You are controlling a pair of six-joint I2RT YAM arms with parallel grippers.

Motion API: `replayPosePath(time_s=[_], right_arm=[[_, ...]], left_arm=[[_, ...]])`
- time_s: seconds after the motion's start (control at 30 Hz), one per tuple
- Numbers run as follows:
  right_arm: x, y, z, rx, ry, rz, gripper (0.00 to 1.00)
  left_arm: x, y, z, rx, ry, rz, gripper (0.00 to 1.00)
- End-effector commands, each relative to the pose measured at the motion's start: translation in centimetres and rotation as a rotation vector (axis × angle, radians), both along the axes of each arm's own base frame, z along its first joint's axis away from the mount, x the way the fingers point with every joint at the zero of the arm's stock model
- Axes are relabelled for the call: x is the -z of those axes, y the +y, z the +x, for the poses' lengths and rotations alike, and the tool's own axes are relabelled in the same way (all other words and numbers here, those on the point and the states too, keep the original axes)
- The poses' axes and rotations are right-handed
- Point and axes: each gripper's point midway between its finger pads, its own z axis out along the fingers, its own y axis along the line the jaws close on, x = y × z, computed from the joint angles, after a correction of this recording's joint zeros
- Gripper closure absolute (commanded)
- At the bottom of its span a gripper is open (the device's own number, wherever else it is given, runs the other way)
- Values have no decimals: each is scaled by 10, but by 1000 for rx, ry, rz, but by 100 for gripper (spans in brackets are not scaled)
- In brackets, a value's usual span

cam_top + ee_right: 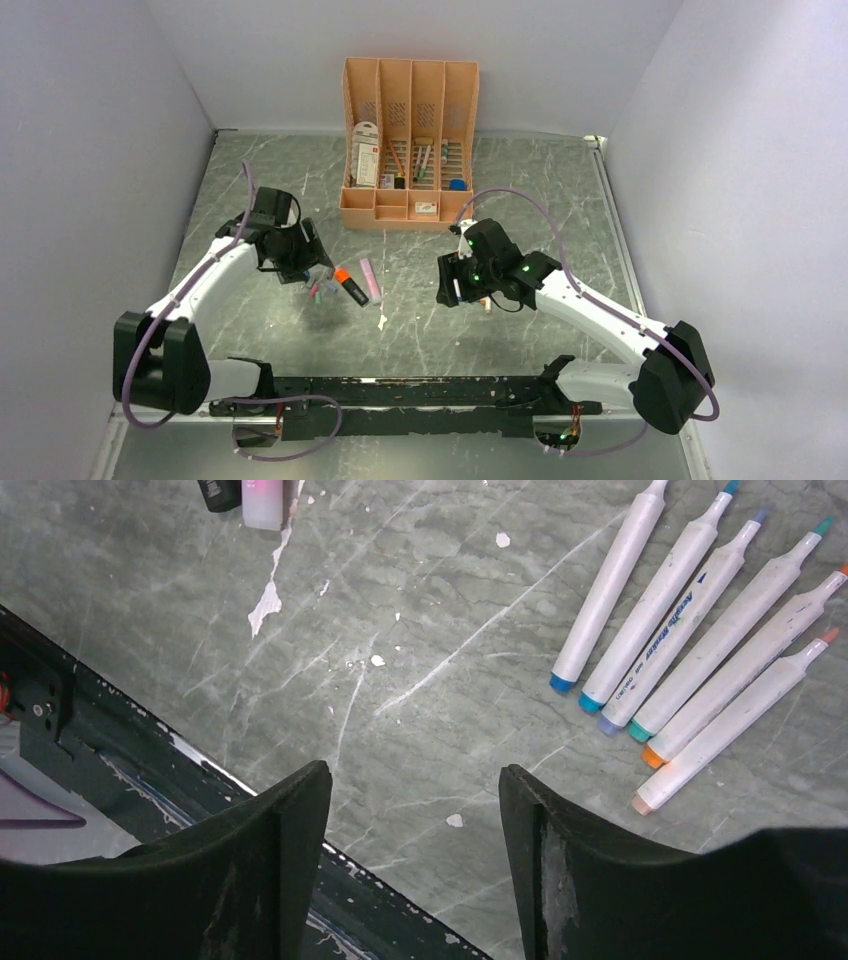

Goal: Open the pen caps

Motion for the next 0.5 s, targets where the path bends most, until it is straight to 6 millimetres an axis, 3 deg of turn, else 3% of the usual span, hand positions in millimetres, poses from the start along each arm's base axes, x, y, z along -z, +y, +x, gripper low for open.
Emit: replayPosePath(time_s=[0.0,0.03,0.07,0.1,0.23,0.47], right_arm=[[-9,1,1,-1,-5,16,35],[-10,1,1,1,-5,17,32],[-11,1,1,7,-4,19,29],[-12,1,1,12,-2,19,25],[-13,1,2,36,0,25,2],[-9,11,8,82,29,61,0]], left_arm=[[-52,-16,18,53,-160,-76,21],[-60,-18,20,62,-183,-85,18],[-66,-20,21,70,-202,-95,2],[-71,-21,22,78,-217,-103,1],[-88,-27,25,121,-258,-131,1],[-121,-41,25,230,-373,-196,1]])
